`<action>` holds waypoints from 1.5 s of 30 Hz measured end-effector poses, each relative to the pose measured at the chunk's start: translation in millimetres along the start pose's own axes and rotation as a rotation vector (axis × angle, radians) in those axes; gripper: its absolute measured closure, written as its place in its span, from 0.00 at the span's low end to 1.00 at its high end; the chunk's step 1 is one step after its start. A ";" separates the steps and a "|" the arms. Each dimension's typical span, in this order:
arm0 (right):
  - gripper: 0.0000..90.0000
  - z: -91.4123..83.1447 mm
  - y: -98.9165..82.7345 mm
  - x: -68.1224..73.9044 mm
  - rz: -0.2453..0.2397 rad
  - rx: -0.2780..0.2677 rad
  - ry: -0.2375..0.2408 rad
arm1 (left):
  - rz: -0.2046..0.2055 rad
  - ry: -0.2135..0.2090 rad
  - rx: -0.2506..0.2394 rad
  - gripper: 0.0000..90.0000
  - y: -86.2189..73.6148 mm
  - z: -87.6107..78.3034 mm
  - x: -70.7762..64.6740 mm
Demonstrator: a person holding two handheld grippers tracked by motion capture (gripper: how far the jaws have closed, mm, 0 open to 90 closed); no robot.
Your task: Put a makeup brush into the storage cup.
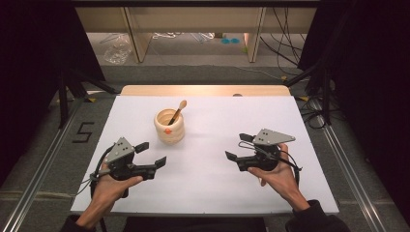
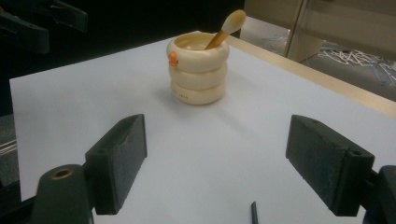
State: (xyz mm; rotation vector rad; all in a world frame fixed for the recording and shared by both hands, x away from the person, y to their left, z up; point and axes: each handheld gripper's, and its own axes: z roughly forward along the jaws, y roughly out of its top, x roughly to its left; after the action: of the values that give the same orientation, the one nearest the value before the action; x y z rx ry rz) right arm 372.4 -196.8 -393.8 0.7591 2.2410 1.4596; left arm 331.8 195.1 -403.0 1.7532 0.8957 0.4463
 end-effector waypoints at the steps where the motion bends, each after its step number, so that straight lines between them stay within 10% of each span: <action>1: 0.24 -0.1 -0.1 -0.3 0.000 0.000 -0.001 | 0.017 -0.002 0.007 0.20 -0.2 -0.6 0.6; 22: 0.24 -6.9 -2.6 -11.3 0.001 0.035 -0.045 | 0.009 0.004 0.024 0.20 -7.6 2.0 -1.7; 45: 0.30 -1.7 -28.3 -29.4 -0.015 0.371 -0.037 | 0.019 -0.005 0.039 0.20 -11.2 2.7 -1.7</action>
State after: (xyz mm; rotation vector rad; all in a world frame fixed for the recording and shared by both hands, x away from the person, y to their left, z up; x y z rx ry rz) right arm 387.9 -225.1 -418.8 0.8668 2.5145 1.0223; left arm 328.6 193.8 -414.2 1.7989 0.8902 0.4387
